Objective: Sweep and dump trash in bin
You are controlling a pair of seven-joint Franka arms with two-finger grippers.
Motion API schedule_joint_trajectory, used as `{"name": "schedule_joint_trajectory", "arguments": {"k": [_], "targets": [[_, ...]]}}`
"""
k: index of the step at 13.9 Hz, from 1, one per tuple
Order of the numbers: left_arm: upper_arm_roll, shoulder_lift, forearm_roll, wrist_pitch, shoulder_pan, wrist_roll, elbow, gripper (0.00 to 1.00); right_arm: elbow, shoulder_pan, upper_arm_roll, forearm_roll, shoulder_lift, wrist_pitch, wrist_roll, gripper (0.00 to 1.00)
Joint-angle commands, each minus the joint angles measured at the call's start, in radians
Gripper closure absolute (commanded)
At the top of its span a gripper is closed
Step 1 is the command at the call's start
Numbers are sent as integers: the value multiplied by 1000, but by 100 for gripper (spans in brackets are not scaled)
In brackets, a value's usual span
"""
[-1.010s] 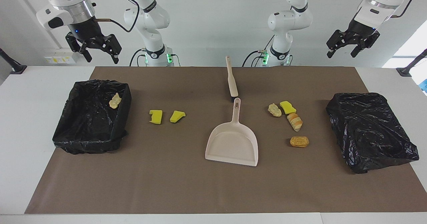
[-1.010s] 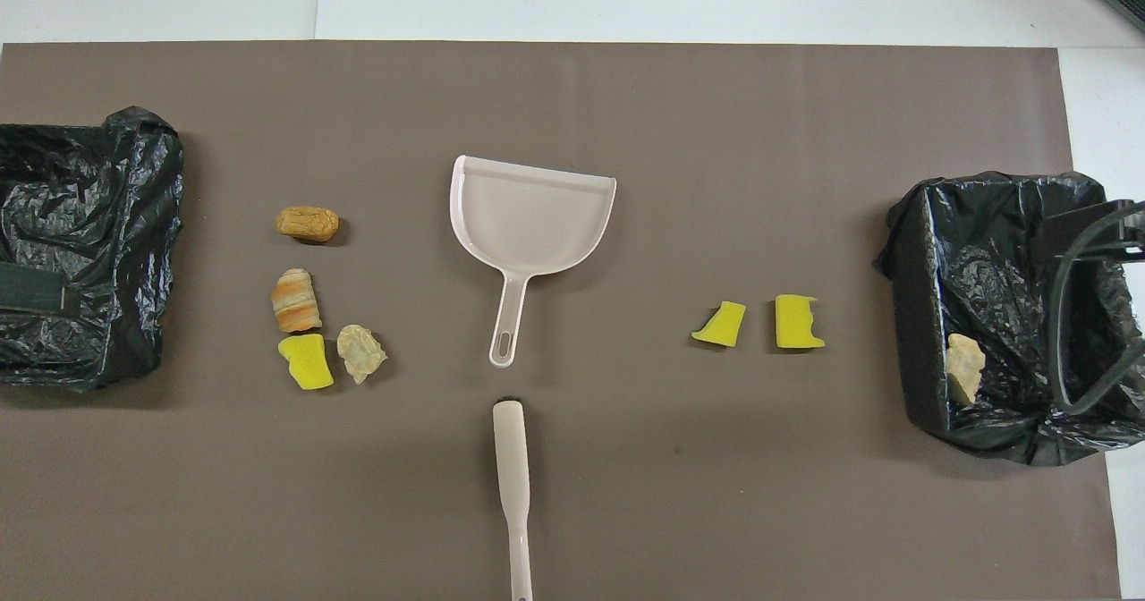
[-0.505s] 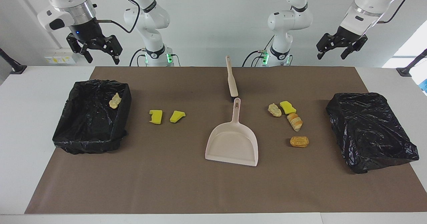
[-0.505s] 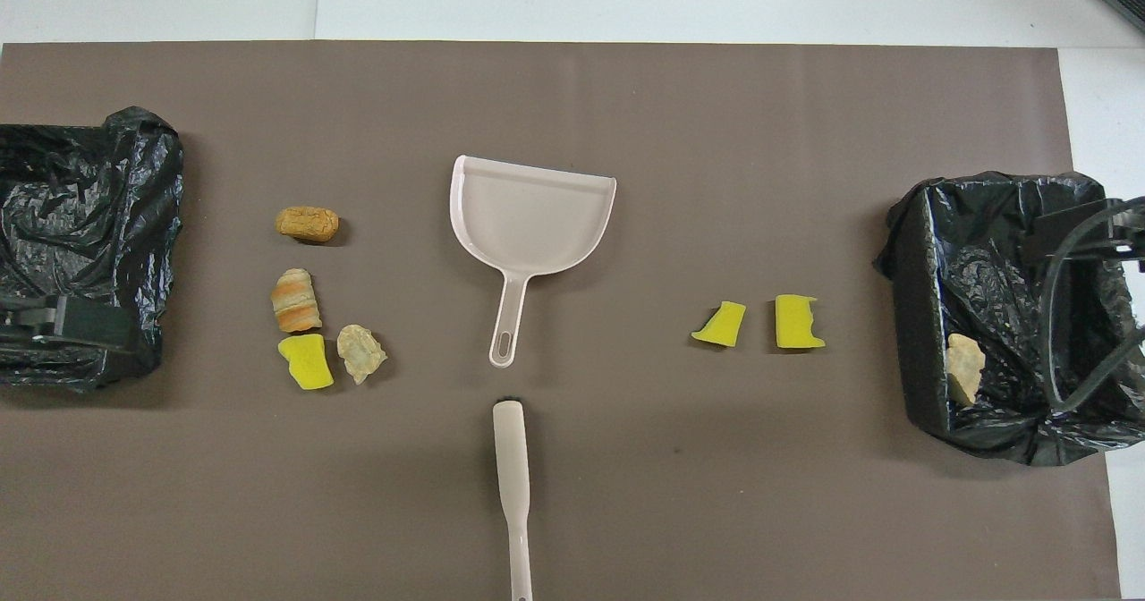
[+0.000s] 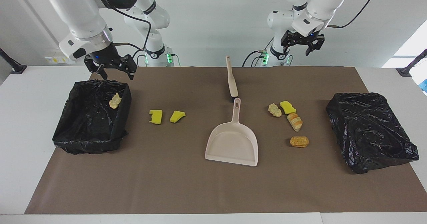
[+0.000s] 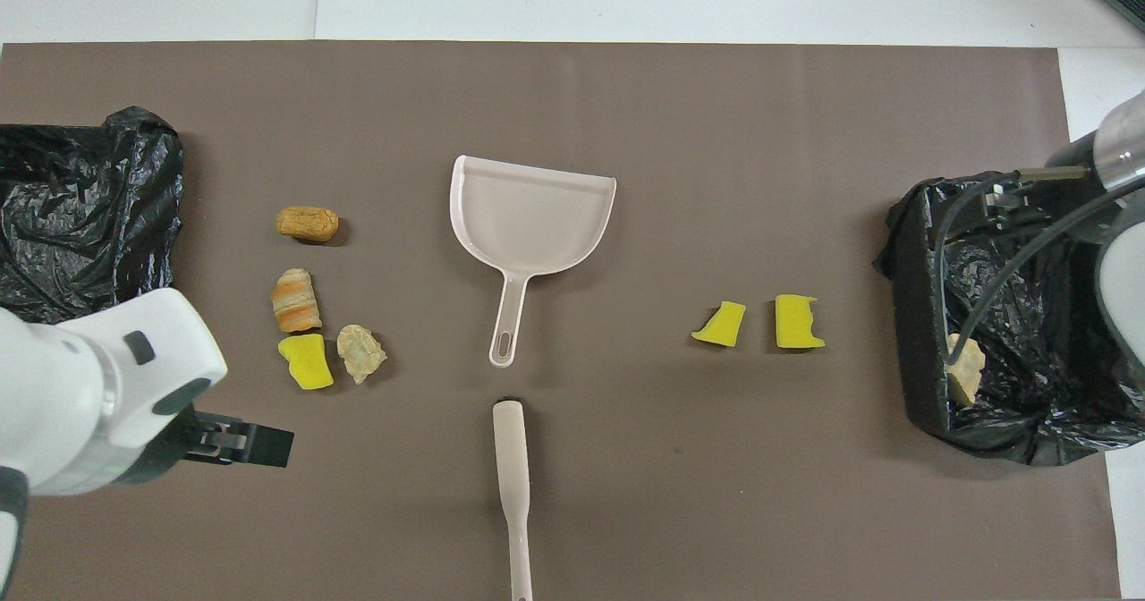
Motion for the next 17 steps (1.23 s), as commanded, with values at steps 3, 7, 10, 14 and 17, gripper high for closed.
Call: {"name": "schedule_joint_trajectory", "arguments": {"k": [3,7,10,14,17], "targets": [[16,-39,-30,204,-237,-230,-183,0,26,18,3,1,54,71,20,0],[16,-22,-42,385,-383,-385,-297,0,4,21,6,10,55,93,20,0],[16,4,-42,502,-504,-501,-396,0,-51,48,6,18,55,134,21,0],[16,73,-42,676,-624,-635,-512,0,-123,105,6,18,63,197,78,0],[14,130,-42,732,-681,-688,-542,0,-190,142,6,18,60,258,118,0]]}}
